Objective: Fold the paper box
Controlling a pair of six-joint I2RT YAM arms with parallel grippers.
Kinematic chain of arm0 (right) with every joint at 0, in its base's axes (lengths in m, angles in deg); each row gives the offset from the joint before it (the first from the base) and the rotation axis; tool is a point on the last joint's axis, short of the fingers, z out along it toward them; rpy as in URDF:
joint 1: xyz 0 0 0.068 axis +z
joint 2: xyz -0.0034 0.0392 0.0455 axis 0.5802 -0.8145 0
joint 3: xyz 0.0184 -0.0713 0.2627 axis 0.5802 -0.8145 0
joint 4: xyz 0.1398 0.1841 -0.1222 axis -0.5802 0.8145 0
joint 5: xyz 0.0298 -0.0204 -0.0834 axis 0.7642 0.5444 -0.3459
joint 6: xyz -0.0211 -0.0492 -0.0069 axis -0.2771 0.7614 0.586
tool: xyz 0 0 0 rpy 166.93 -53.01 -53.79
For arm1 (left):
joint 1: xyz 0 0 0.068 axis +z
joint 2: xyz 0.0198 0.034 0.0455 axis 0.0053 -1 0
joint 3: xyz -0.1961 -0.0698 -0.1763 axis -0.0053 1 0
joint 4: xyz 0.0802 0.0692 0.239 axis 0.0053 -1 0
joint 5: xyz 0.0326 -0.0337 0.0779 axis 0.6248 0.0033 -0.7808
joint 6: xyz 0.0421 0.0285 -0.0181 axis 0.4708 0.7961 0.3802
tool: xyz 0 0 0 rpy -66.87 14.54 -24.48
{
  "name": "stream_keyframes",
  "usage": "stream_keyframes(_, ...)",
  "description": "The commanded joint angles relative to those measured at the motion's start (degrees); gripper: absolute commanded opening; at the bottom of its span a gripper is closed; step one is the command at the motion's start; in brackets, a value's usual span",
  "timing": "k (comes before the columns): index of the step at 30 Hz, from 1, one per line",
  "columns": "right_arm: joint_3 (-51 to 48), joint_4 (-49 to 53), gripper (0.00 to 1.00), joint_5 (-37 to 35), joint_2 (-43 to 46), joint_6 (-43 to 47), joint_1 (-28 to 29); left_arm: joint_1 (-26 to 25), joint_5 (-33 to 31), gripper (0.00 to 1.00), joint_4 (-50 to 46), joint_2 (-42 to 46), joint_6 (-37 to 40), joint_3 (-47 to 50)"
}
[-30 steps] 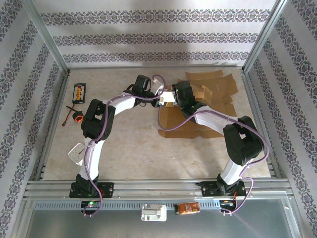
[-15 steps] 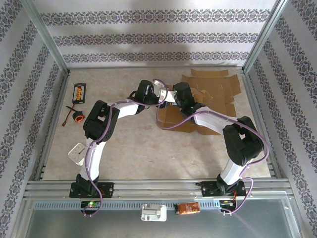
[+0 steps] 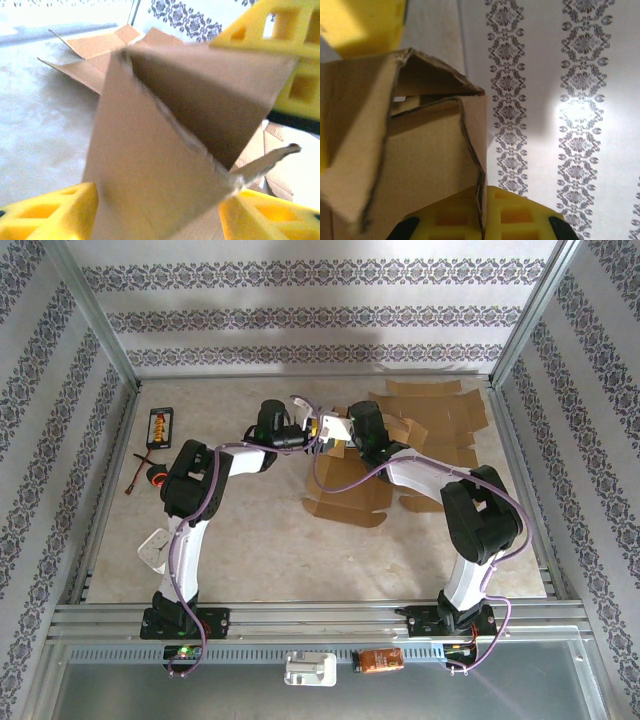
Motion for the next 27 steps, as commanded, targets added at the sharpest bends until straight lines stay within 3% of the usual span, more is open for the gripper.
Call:
stream_keyframes(1,0.2,0.0,0.05,4.2,-0.2,-0.8,0.7,-0.5,3.3,0.64,4.2,-0.2,-1.8,-2.5)
stream_keyframes(9,-1.5,0.5,0.05,4.2,0.1,-1.5,1.1,-1.4,-0.9,0.52,-2.5,-1.3,2.7,-5.2)
stream_keyframes(15,-2.4,0.7,0.05,3.6,0.3,-2.6,1.1,-4.6,-15.2,0.44,-9.6,-0.6,8.2,-5.9)
stream_keyframes(20,-2.5,1.0,0.07,2.9,0.3,-4.2,1.3,-6.4,-17.9,0.47,-6.0,-1.3,6.7,-5.6)
stream_keyframes(27,-3.3,4.4,0.14,4.9,2.9,-8.6,1.3,-6.5,-29.0,0.25,-5.2,-1.1,3.4,-5.3)
